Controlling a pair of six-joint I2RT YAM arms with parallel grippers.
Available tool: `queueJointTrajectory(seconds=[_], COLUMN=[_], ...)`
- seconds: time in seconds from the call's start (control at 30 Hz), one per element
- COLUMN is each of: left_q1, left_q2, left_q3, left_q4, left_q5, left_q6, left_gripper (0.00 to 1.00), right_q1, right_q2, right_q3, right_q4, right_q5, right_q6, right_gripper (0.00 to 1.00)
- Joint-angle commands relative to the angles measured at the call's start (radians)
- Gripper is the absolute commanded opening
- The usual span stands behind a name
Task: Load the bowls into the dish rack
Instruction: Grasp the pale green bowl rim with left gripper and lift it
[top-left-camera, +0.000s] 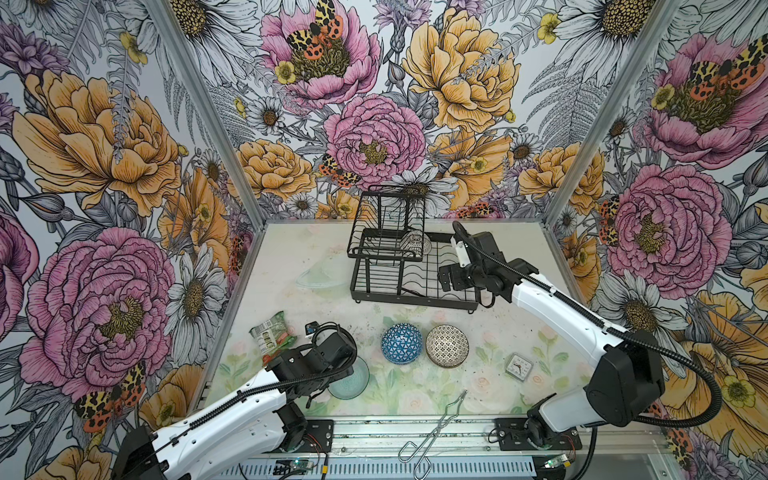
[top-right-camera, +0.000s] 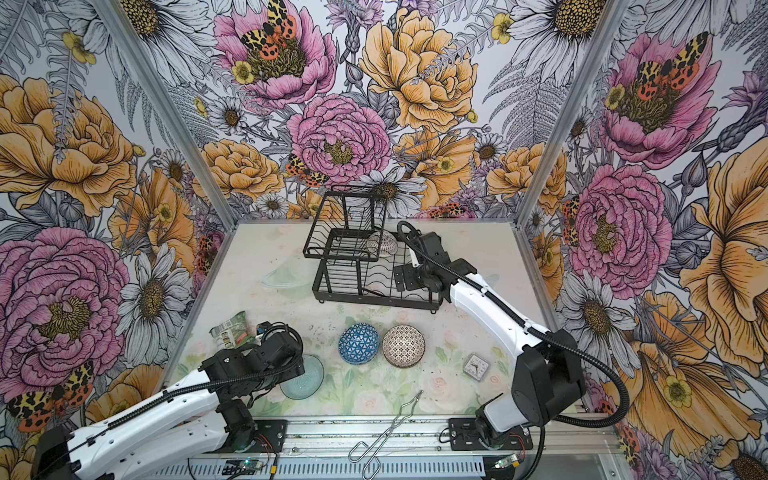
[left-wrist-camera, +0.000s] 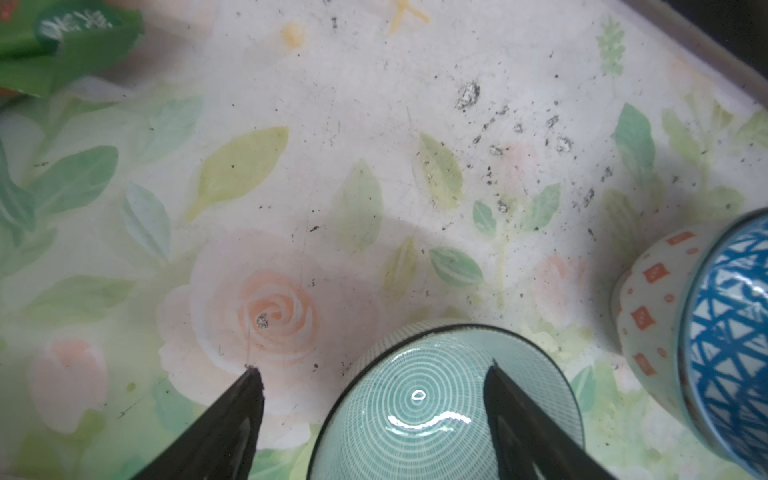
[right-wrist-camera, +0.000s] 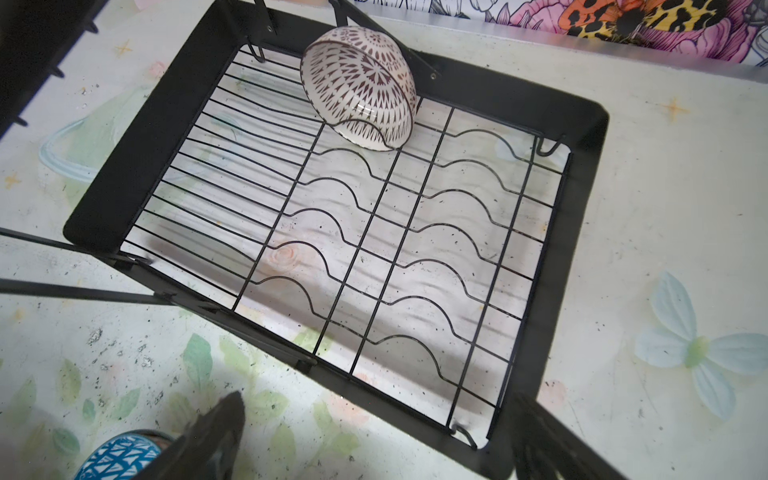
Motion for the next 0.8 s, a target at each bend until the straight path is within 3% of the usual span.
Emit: queueJointTrajectory(seconds=[0.0, 0.27, 0.67, 0.77], left_q1=[-0.028, -0.045, -0.044, -0.044], left_q2=[-0.009, 0.002, 0.086, 0.084], left_q3=[-0.031, -0.045, -0.055, -0.049], left_q4=[-0.020, -0.010, 0.077, 0.076], left_q5=[0.024, 0.027, 0.047, 0.037], left_q6=[-0.058, -0.065, -0.027, -0.027], left_gripper=[0.76, 0.59, 0.22, 0.17], right_q1=[-0.005, -0.005, -0.005, -0.005], right_q2=[0.010, 0.009, -0.006, -0.011], right_q3=[0.025, 0.017, 0.004, 0.000], right_q4=[0.005, 0.004, 0.003, 0.003], right_q5=[-0.017, -0.015, -0.007, -0.004], right_q6=[0.007, 0.010, 0.010, 0.010], right_gripper=[0.99, 1.00, 0.99, 1.00])
